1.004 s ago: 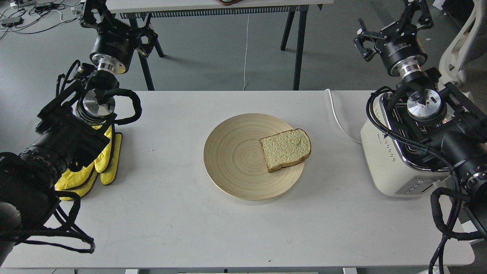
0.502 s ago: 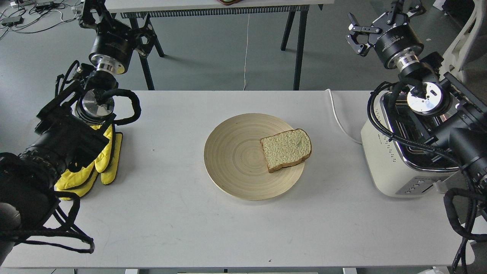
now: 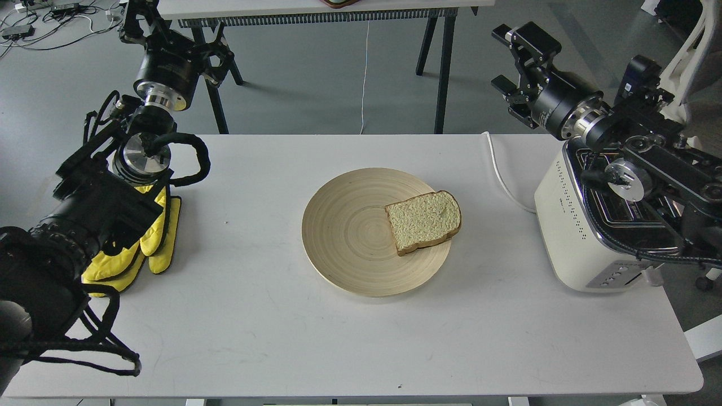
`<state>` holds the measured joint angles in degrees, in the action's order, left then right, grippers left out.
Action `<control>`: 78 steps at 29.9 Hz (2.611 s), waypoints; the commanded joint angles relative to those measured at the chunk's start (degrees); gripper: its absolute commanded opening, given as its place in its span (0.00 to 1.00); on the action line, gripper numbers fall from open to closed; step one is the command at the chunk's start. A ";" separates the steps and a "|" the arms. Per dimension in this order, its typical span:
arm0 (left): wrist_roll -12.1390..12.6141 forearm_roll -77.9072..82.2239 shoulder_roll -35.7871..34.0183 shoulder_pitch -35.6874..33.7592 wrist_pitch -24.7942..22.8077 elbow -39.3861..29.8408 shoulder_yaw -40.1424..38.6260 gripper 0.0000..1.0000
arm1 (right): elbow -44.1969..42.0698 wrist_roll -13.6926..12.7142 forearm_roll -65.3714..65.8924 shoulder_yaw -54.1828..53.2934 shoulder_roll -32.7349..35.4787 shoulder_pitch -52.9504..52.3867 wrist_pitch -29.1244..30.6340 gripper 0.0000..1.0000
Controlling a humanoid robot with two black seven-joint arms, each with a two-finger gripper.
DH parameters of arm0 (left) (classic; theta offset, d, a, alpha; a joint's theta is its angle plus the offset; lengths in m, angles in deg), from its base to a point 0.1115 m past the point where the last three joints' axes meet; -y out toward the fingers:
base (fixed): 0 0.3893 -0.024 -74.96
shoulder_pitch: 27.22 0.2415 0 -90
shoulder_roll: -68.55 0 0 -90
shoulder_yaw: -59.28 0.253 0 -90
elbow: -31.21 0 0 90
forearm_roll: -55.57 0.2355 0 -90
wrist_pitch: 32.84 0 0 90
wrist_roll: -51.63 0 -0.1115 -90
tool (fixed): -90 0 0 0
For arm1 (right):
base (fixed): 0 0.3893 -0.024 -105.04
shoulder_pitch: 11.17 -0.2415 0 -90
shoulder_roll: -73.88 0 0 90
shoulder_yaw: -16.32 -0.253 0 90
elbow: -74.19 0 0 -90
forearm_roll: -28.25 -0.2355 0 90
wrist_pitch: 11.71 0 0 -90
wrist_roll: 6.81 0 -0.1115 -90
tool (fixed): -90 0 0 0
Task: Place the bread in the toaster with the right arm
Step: 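Lift the right gripper off the toaster and swing it toward the plate, then reach the open right gripper to the bread slice on the plate, then close the right gripper on the bread edge and lift it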
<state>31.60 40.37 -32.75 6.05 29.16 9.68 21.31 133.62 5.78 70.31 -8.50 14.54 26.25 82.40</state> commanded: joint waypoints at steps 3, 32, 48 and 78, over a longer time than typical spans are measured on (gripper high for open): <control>-0.01 0.00 0.05 0.04 0.00 0.00 0.00 1.00 | -1.50 -0.02 10.04 8.11 -0.60 1.16 -2.87 0.98; -0.01 0.00 0.32 0.04 0.00 0.00 0.00 1.00 | -15.30 -3.36 13.22 24.56 -13.61 1.42 -7.36 0.72; -0.01 0.00 0.23 0.04 0.00 0.00 0.00 1.00 | -17.51 -5.03 13.04 27.90 -16.78 1.16 -7.27 0.51; -0.10 0.00 0.40 0.04 0.00 0.00 0.00 1.00 | -16.10 -5.83 12.69 27.73 -14.41 -1.56 -7.80 0.00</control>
<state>31.50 40.37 -32.35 6.09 29.16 9.66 21.31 117.21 -0.36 83.12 19.32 -1.22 26.01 74.59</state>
